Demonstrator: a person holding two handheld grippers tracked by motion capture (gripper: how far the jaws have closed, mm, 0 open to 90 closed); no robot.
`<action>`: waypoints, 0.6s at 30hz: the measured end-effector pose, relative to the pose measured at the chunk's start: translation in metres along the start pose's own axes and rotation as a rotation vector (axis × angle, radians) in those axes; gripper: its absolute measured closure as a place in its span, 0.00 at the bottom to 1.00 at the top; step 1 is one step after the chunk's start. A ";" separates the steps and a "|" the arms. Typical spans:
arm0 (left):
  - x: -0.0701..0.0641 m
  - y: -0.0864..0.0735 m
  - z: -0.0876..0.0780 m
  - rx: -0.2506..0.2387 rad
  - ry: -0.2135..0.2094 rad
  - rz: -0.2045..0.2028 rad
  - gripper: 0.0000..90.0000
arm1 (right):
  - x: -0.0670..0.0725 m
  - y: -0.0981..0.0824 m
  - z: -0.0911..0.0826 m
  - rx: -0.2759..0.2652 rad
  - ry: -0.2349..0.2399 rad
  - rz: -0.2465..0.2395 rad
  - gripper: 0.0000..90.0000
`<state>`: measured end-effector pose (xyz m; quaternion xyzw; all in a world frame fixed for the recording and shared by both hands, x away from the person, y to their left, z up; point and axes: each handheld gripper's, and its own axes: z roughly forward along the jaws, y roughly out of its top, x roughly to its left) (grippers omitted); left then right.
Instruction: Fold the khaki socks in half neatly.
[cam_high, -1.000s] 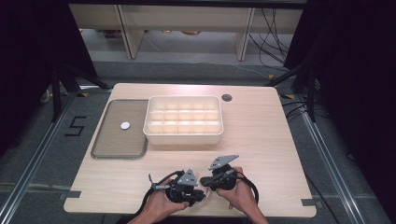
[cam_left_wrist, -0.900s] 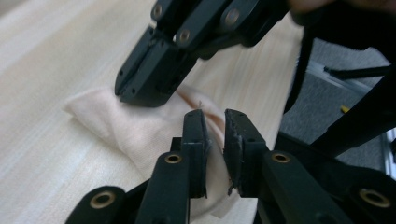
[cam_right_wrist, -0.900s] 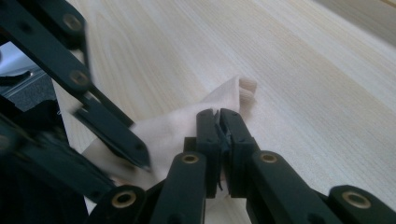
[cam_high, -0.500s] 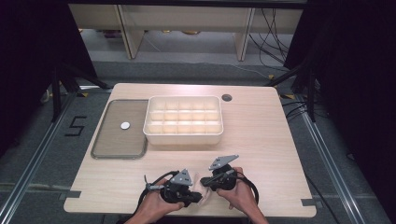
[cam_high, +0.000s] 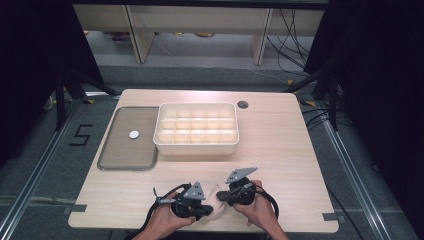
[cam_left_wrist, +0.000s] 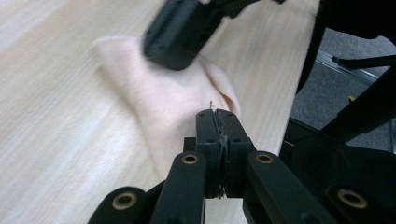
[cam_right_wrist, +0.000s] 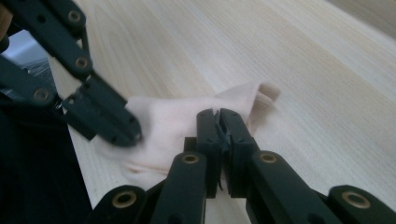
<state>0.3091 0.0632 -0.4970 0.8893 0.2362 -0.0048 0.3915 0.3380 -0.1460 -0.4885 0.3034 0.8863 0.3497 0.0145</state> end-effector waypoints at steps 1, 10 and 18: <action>0.001 0.000 0.000 0.002 0.002 -0.005 0.97 | 0.001 -0.001 -0.001 0.002 0.001 0.003 0.97; 0.003 0.000 -0.001 0.008 0.022 0.019 0.97 | 0.004 -0.002 -0.005 -0.028 -0.011 -0.001 0.93; 0.002 0.000 -0.001 0.004 0.021 0.015 0.97 | -0.002 0.007 -0.020 -0.093 -0.070 0.021 0.62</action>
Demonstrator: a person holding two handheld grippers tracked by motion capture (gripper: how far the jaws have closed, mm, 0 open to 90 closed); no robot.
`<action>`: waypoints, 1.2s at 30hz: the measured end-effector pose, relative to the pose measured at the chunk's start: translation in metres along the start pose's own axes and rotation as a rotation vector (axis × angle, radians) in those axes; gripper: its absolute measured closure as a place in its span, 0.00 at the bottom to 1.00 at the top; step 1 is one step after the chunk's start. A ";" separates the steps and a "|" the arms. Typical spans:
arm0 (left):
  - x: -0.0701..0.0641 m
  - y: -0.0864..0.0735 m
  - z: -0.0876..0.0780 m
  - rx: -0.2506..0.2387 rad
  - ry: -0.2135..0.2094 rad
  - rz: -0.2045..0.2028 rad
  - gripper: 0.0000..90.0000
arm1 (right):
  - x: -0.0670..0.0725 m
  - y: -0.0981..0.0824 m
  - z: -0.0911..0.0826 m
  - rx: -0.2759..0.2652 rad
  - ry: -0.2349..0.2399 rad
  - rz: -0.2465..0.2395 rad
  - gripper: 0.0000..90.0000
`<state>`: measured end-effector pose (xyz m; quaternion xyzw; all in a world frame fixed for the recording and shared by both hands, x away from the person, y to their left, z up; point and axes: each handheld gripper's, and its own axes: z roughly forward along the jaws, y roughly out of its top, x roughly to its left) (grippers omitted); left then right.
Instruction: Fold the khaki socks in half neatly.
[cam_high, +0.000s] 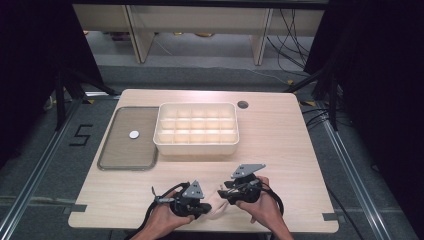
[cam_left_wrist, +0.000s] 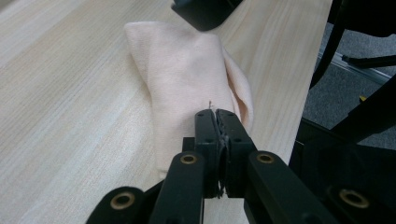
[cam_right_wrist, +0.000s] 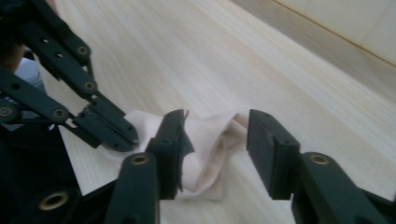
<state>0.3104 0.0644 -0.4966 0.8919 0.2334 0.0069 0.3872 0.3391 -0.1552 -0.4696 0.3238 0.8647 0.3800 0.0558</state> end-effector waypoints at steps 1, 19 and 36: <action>0.000 0.000 0.000 -0.001 0.000 -0.003 0.96 | -0.002 0.001 -0.003 0.030 0.010 0.008 0.60; -0.001 0.000 0.000 -0.004 0.000 -0.003 0.96 | -0.003 0.000 0.025 0.151 0.058 0.034 0.44; 0.000 -0.001 0.000 -0.003 -0.001 0.001 0.95 | -0.003 -0.006 0.033 0.165 0.081 0.040 0.56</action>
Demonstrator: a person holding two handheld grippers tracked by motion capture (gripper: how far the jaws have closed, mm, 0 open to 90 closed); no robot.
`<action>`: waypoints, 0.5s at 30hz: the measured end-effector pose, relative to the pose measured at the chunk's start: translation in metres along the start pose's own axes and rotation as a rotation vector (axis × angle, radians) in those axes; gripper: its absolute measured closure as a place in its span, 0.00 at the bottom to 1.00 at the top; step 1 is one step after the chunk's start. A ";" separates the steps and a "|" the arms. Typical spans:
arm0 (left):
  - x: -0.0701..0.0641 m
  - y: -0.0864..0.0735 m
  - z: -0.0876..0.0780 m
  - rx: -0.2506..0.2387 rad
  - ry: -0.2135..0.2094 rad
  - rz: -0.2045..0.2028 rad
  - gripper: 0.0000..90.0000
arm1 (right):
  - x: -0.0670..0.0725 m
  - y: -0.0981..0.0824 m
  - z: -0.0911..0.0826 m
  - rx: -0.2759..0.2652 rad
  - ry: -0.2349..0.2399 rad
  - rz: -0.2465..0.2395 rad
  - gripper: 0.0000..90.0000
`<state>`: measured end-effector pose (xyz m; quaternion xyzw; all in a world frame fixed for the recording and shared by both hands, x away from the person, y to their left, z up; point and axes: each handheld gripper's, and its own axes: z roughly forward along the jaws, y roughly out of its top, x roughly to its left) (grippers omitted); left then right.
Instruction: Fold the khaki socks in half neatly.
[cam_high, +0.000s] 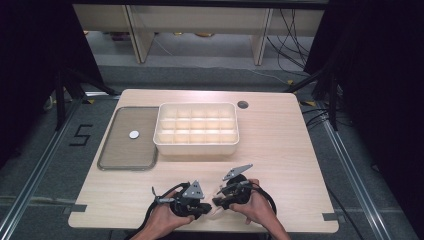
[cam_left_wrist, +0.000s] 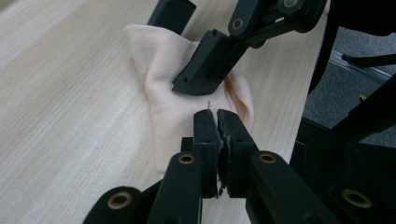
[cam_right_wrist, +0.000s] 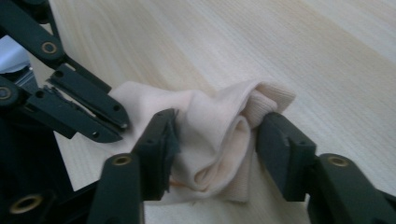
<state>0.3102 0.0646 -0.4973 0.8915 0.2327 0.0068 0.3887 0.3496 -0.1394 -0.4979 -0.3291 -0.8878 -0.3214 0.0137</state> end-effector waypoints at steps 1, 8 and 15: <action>0.000 0.000 0.000 -0.004 -0.005 0.002 0.95 | 0.000 0.000 0.000 0.002 0.007 0.013 0.59; -0.001 0.000 -0.006 -0.034 -0.009 -0.026 0.84 | -0.002 -0.003 0.000 -0.015 0.056 0.057 0.73; 0.005 -0.011 -0.025 -0.077 -0.004 -0.065 0.66 | 0.003 -0.004 -0.001 -0.018 0.046 0.067 0.76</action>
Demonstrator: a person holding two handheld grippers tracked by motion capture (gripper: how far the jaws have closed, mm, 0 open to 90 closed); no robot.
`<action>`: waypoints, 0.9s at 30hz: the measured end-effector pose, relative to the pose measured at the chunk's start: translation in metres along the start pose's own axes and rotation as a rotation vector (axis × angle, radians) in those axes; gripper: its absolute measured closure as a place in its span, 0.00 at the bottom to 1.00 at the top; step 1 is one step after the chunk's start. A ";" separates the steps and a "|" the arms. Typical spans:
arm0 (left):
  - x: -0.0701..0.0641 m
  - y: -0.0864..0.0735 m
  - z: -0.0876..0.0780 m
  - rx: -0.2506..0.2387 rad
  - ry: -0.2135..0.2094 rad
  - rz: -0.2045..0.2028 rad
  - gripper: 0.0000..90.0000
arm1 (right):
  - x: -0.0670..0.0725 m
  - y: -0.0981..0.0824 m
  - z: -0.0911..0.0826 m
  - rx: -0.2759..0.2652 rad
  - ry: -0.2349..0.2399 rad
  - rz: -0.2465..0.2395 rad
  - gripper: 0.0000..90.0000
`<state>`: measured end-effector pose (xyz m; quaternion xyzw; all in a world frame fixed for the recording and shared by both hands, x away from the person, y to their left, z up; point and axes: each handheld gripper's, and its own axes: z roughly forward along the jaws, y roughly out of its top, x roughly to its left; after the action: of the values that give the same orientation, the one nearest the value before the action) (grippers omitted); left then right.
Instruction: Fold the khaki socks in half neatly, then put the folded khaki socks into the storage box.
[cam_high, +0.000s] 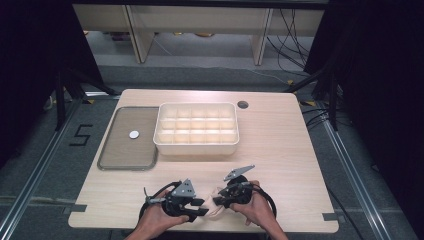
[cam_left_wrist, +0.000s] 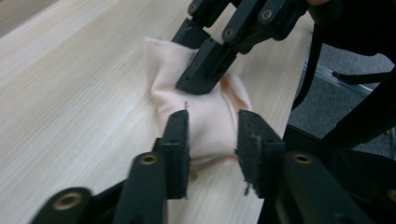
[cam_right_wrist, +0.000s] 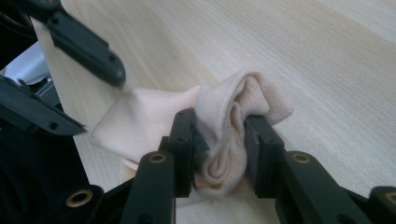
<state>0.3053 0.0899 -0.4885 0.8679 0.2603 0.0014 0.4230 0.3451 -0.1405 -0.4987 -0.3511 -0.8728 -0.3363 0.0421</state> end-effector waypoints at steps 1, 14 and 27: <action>0.002 -0.002 -0.003 0.000 0.002 -0.008 0.61 | 0.000 0.000 0.000 -0.001 -0.002 -0.001 0.76; 0.017 -0.031 -0.041 -0.040 0.062 -0.091 0.38 | 0.001 0.001 0.000 -0.007 -0.019 -0.034 0.76; 0.024 -0.053 -0.051 -0.016 0.122 -0.126 0.29 | 0.005 0.002 -0.001 -0.014 -0.033 -0.058 0.78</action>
<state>0.2906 0.1648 -0.4995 0.8448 0.3397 0.0298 0.4124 0.3428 -0.1368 -0.4951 -0.3312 -0.8810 -0.3376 0.0155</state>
